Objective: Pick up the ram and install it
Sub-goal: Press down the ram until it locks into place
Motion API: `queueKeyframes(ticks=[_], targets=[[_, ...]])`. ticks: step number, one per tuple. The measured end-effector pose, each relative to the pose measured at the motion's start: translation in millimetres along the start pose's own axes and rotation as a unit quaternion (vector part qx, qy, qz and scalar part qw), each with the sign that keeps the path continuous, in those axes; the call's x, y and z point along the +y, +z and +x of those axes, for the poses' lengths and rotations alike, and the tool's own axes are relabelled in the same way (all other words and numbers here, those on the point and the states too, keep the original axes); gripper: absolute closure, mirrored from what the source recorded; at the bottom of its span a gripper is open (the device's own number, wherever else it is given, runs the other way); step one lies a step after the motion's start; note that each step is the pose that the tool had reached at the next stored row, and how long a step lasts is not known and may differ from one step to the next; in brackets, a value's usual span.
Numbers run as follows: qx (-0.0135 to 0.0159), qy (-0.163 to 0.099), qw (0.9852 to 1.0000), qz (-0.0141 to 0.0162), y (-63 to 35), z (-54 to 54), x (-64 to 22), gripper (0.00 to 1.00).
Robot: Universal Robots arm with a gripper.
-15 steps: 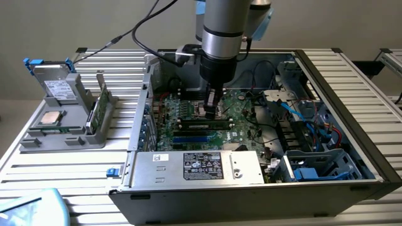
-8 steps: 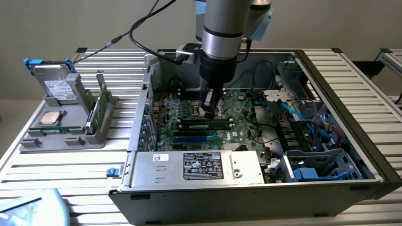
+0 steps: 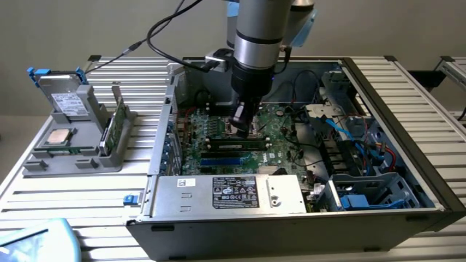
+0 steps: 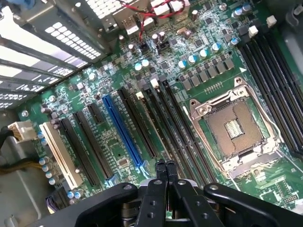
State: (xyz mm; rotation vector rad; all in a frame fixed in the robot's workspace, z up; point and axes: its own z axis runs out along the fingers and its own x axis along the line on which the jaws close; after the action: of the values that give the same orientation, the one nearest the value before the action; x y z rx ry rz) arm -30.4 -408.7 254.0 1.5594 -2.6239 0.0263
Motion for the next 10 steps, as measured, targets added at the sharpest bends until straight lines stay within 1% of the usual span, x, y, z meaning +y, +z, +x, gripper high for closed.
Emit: queueKeyframes(ticks=[2,5,8,10], targets=[[-0.0005,0.014,0.9999,-0.0012,0.0,0.0,0.0,0.90],[-0.0011,0.036,0.9993,-0.0031,0.1,0.0,0.0,0.90],[-0.0018,0.058,0.9983,-0.0050,0.2,0.0,0.0,0.90],[-0.0022,0.073,0.9973,-0.0062,0.2,0.0,0.0,0.90]])
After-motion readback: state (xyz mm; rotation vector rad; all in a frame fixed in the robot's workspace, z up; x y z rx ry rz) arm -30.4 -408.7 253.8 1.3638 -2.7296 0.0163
